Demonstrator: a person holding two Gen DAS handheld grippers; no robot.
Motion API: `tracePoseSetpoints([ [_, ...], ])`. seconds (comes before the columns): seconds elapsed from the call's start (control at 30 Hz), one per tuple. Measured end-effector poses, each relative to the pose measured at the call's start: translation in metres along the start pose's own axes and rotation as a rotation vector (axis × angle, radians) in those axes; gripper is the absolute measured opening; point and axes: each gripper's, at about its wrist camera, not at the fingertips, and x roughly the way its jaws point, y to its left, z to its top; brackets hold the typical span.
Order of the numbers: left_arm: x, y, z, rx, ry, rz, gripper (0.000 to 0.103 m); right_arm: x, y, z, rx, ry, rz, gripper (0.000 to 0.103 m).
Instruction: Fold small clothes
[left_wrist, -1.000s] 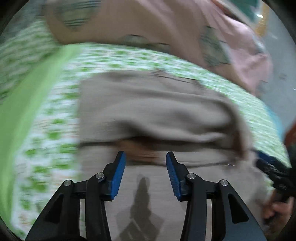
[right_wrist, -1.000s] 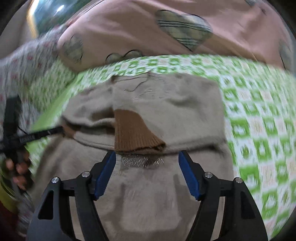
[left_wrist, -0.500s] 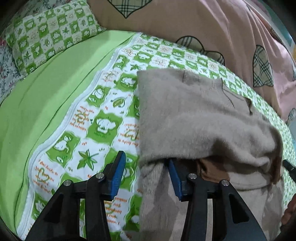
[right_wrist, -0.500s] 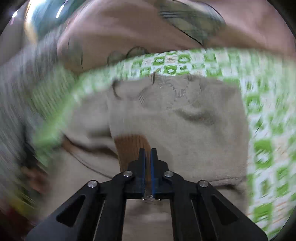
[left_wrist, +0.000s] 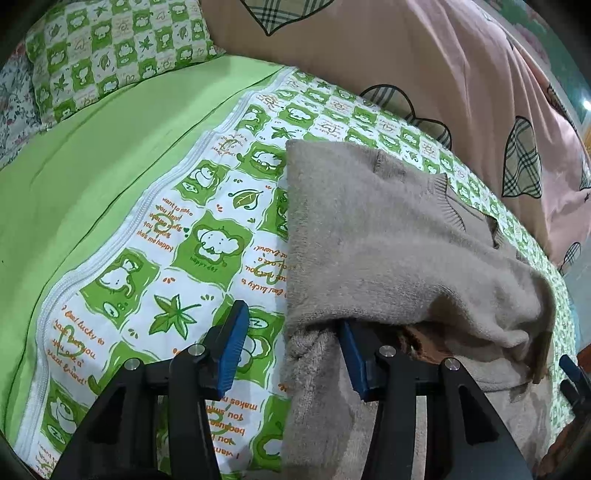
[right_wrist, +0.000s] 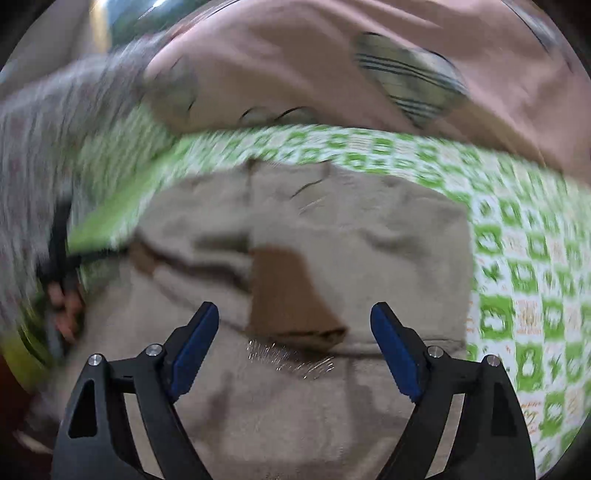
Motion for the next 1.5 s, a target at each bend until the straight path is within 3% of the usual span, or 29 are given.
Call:
tracePoseSetpoints([
  [0.17, 0.004, -0.003, 0.007, 0.007, 0.004, 0.008, 0.053, 0.040, 0.030, -0.004, -0.226, 0.061, -0.189, 0.083],
  [0.2, 0.005, -0.002, 0.007, 0.000, 0.006, 0.002, 0.053, 0.043, 0.029, -0.006, -0.225, 0.073, -0.178, 0.073],
  [0.23, 0.005, 0.000, 0.007, -0.009, 0.006, -0.008, 0.053, 0.045, 0.026, -0.005, -0.202, 0.086, -0.149, 0.042],
  [0.3, 0.004, 0.004, 0.006, -0.025, -0.003, -0.028, 0.053, 0.043, 0.008, 0.004, -0.088, 0.106, -0.076, 0.012],
  [0.37, 0.004, 0.006, 0.005, -0.039, -0.009, -0.041, 0.053, 0.033, -0.013, 0.009, 0.064, 0.092, 0.043, 0.012],
  [0.47, 0.003, 0.008, 0.004, -0.049, -0.015, -0.049, 0.053, 0.011, -0.064, 0.013, 0.396, 0.014, 0.302, 0.011],
  [0.67, 0.002, 0.008, 0.002, -0.052, -0.022, -0.054, 0.053, -0.007, -0.117, 0.018, 0.679, -0.079, 0.538, 0.011],
  [0.8, 0.000, 0.011, 0.000, -0.061, -0.027, -0.061, 0.053, 0.017, -0.119, 0.019, 0.676, 0.036, 0.411, 0.010],
  [0.9, -0.002, 0.013, -0.002, -0.069, -0.025, -0.073, 0.053, 0.040, -0.117, 0.009, 0.631, 0.137, 0.224, 0.012],
  [0.97, -0.004, 0.015, -0.003, -0.079, -0.020, -0.082, 0.053, 0.046, -0.115, 0.002, 0.649, 0.169, 0.203, 0.016],
  [1.0, -0.004, 0.016, -0.003, -0.082, -0.018, -0.083, 0.053, 0.048, -0.114, -0.001, 0.655, 0.180, 0.195, 0.021],
  [1.1, -0.007, 0.014, -0.004, -0.079, -0.015, -0.075, 0.053, 0.041, -0.112, -0.002, 0.639, 0.148, 0.195, 0.059],
  [1.13, -0.007, 0.014, -0.005, -0.077, -0.016, -0.070, 0.053, 0.039, -0.111, 0.001, 0.632, 0.127, 0.207, 0.064],
  [1.23, -0.006, 0.012, -0.005, -0.073, -0.017, -0.061, 0.053, 0.036, -0.105, 0.012, 0.553, 0.097, 0.142, 0.064],
  [1.27, -0.007, 0.012, -0.006, -0.073, -0.019, -0.059, 0.053, 0.041, -0.101, 0.016, 0.513, 0.113, 0.102, 0.064],
  [1.3, -0.007, 0.012, -0.006, -0.074, -0.020, -0.060, 0.053, 0.049, -0.101, 0.019, 0.495, 0.137, 0.081, 0.049],
  [1.33, -0.007, 0.013, -0.006, -0.078, -0.021, -0.066, 0.053, 0.054, -0.101, 0.018, 0.484, 0.164, 0.063, 0.004],
  [1.5, -0.006, 0.019, -0.006, -0.105, -0.020, -0.090, 0.053, 0.052, -0.111, 0.011, 0.486, 0.142, -0.038, 0.003],
])
